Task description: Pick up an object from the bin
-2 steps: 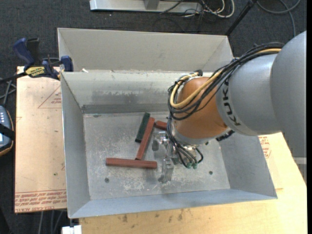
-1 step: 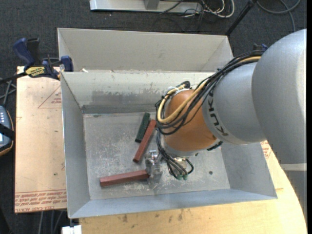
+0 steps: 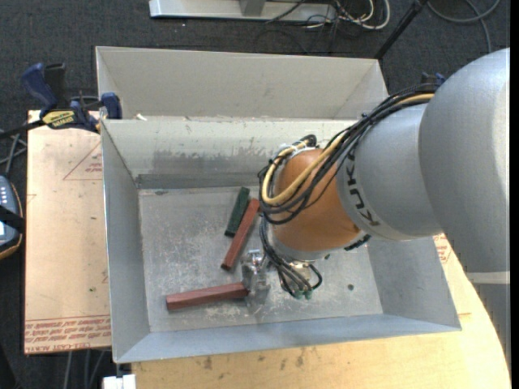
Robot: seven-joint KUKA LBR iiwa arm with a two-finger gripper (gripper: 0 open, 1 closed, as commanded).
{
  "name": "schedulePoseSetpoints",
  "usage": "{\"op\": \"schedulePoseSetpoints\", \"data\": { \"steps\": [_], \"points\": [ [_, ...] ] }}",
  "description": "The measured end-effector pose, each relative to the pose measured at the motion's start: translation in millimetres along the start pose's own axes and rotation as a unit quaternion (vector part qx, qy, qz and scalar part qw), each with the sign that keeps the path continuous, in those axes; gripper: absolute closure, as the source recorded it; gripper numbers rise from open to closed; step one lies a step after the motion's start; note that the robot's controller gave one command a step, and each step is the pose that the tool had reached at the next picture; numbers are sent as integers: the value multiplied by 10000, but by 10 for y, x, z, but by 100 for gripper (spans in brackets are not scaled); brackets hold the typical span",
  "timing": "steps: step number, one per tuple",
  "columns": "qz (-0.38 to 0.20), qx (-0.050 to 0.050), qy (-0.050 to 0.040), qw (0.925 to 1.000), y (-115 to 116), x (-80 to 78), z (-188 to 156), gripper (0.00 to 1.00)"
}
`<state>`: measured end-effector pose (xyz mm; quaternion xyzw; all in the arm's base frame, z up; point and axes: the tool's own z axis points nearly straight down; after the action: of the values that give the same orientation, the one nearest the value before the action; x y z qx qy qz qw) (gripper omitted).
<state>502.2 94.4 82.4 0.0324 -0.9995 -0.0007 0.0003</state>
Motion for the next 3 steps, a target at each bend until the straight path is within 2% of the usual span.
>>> {"op": "schedulePoseSetpoints", "data": {
  "steps": [1, 2, 3],
  "points": [
    [-134, 9, 16, 9999, 160, -28, -362, 100],
    [-135, -5, -26, 9999, 237, -25, -683, 100],
    [54, 5, 23, 10000, 216, -16, -1111, 100]
  ]
}}
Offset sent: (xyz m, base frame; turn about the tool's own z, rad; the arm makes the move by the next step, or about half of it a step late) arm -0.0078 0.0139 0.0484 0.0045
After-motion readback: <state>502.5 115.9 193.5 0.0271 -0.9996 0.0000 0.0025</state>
